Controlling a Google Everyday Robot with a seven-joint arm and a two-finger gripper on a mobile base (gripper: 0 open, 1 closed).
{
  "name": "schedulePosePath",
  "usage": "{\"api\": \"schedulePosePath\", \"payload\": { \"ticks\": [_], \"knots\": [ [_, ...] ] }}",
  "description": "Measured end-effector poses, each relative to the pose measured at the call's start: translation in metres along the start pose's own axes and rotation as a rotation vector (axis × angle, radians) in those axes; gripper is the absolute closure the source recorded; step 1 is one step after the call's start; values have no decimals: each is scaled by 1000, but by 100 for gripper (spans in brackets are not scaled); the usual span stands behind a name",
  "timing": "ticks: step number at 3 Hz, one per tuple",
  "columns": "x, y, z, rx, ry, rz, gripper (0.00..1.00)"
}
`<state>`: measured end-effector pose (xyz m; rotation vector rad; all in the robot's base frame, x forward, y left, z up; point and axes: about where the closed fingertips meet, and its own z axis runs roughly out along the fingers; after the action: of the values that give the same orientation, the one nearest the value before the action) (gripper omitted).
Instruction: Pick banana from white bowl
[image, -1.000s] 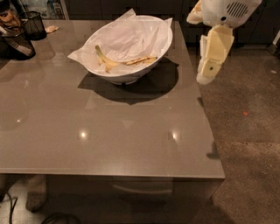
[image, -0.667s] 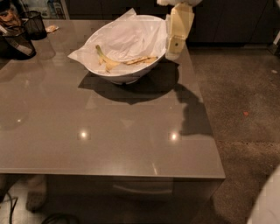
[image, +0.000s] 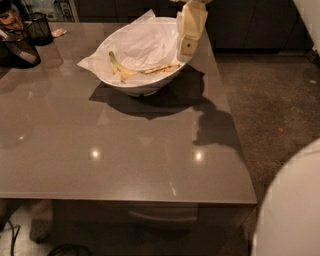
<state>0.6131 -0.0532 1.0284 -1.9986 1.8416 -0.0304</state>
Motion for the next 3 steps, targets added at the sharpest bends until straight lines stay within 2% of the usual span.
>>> {"api": "schedulePosePath", "payload": {
  "ticks": [2, 3],
  "knots": [
    [-51, -54, 34, 10, -44, -74, 0],
    [-56, -65, 35, 48, -61, -71, 0]
  ]
}}
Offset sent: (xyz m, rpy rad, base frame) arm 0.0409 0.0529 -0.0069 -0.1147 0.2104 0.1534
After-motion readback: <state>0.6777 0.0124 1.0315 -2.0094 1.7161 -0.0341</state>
